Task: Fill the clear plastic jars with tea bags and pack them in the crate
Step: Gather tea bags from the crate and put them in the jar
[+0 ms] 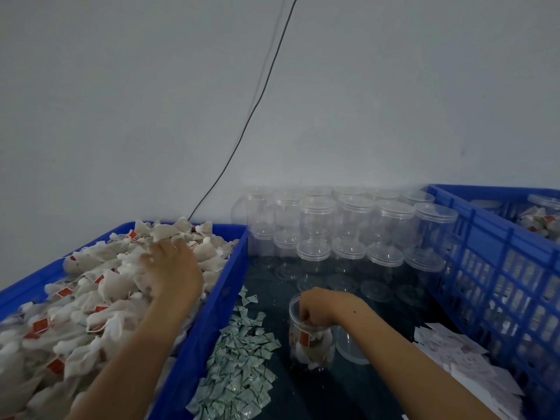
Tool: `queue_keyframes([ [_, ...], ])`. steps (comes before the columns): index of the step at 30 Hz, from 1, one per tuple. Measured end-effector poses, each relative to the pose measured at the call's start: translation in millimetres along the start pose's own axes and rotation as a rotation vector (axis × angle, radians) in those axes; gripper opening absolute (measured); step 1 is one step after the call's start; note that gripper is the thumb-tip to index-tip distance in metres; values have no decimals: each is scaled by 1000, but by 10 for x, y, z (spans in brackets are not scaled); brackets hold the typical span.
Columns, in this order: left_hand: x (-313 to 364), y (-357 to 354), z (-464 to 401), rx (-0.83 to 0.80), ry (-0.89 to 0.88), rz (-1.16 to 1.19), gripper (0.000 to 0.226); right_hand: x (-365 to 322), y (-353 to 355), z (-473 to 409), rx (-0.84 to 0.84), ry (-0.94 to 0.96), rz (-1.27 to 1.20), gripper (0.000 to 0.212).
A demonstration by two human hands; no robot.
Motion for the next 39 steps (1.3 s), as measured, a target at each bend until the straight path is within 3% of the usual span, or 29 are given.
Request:
queue_keyframes([
  [3, 371, 7, 219, 100, -351, -12, 43, -4, 83, 25, 65, -12, -54, 17],
  [5, 543, -116, 325, 21, -535, -13, 36, 10, 137, 69, 213, -54, -80, 19],
  [7, 674, -270, 381, -168, -555, 14, 34, 3, 150, 115, 279, -53, -38, 15],
  [10, 798, -550, 472, -427, -492, 71, 29, -53, 92, 148, 116, -32, 18, 24],
  [14, 782, -904, 556, -555, -363, 201, 35, -76, 86, 129, -11, 12, 46, 17],
  [18, 715, -1123, 624, -494, -182, 361, 38, -40, 78, 178, 78, 49, 6, 26],
  [20, 688, -1169, 640, -462, -129, 415, 32, 43, 18, 251, 284, 84, -64, 33],
  [23, 652, -1169, 645, -421, -90, 534, 20, 262, -181, 424, 681, 100, -363, 35],
  [27, 625, -1112, 654, -266, 35, 999, 7, 518, -653, 621, 1072, 10, -694, 40],
  [30, 681, -874, 666, -137, 81, 1310, 5, 600, -1039, 617, 1149, -147, -878, 44],
  [33, 811, -560, 694, -56, -59, 1376, 8, 618, -1397, 563, 1164, -280, -979, 46],
  [36, 959, -340, 750, -133, -262, 1380, 10, 596, -1660, 485, 1154, -346, -1060, 53],
  [39, 1060, -284, 814, -236, -437, 1222, 10, 585, -1742, 439, 1096, -356, -1087, 51],
])
Point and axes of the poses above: each hand's wrist, its own z-axis away from the middle knuckle, its own y-axis out of the back of the hand, x = y × z, the point moved 1 cm from there along -z, towards the middle knuckle, and after that the axes turned 9 degrees about z, right-handed, at the moved point
